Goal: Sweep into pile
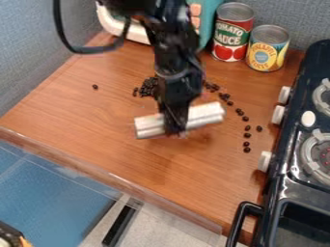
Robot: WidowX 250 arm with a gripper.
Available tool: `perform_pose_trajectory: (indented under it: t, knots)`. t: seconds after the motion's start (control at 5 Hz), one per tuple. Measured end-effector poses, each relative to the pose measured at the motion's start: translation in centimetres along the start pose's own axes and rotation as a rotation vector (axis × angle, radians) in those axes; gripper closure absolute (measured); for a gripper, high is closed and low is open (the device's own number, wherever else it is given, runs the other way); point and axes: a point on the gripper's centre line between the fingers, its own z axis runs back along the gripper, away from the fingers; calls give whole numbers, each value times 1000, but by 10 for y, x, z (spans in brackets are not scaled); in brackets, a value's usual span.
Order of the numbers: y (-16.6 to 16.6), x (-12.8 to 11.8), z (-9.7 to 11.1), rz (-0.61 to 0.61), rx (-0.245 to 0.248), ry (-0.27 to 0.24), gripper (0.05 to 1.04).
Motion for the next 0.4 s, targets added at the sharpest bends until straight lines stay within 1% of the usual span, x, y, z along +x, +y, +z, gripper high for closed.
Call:
perform_pose_trajectory:
  t: [0.2,0.4]
  knots:
    - [-23,-1,-9,-96,-9,33,686]
    - [-43,1,-15,-141,-15,47,686]
